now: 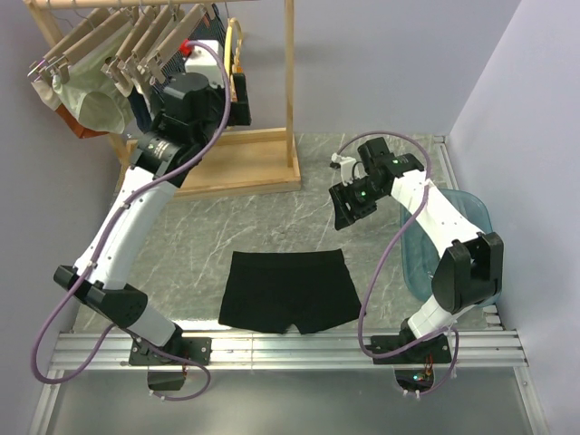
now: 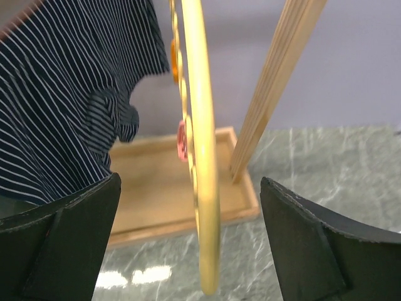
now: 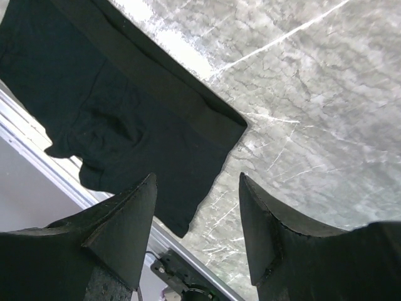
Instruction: Clip the underwear to the hanger
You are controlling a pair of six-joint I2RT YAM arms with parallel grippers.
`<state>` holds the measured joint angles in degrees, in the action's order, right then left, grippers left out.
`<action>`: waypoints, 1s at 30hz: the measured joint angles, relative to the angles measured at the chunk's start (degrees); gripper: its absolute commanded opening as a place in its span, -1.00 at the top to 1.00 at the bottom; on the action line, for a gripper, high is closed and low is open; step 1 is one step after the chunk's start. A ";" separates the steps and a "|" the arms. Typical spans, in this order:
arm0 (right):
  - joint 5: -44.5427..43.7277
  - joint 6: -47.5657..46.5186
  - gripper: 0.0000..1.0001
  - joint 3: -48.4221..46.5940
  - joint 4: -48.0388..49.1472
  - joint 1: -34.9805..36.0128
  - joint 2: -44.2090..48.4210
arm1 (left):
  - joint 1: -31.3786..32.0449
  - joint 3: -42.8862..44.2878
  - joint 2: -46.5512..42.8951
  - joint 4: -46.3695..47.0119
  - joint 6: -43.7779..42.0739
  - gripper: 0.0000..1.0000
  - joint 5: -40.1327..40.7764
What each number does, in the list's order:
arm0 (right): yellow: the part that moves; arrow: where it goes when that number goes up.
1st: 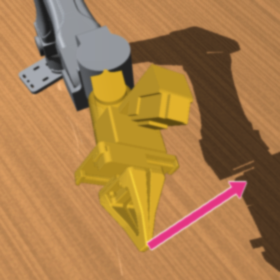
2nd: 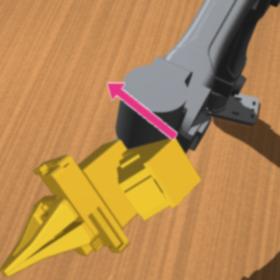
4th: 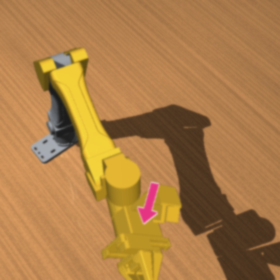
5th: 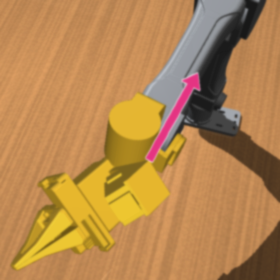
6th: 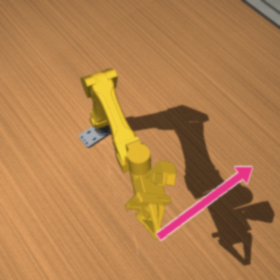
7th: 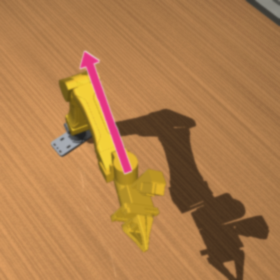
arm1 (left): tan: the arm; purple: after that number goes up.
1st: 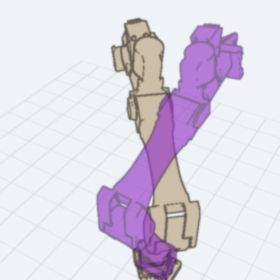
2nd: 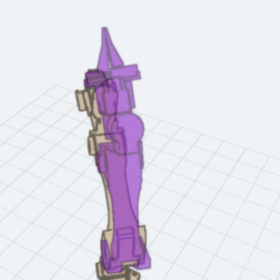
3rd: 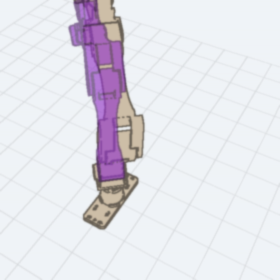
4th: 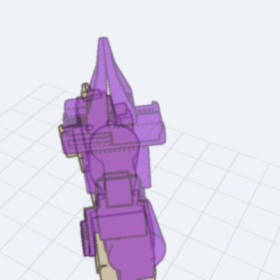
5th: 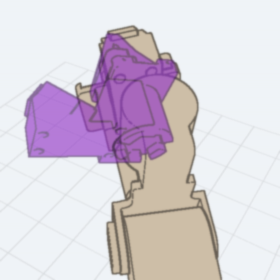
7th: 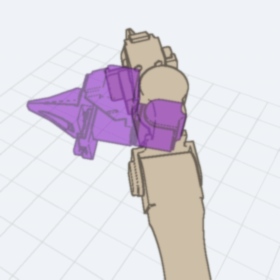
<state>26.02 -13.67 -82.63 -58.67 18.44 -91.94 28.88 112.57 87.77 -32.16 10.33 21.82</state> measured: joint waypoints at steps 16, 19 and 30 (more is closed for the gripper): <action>0.66 0.37 -0.22 2.97 1.73 -0.09 0.00 | -4.37 -3.26 1.95 7.87 -0.02 0.05 -1.27; 0.66 0.37 -0.22 3.26 1.75 -0.13 0.00 | -4.37 -3.15 3.28 7.96 -0.13 0.30 -1.49; 1.49 0.37 -0.21 3.58 2.10 -0.59 0.02 | -4.33 -1.62 3.69 7.93 -3.69 1.00 -1.57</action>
<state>27.51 -13.30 -79.05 -56.58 17.85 -91.92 24.56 110.96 91.46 -24.23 6.63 20.25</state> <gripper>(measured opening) 0.606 0.180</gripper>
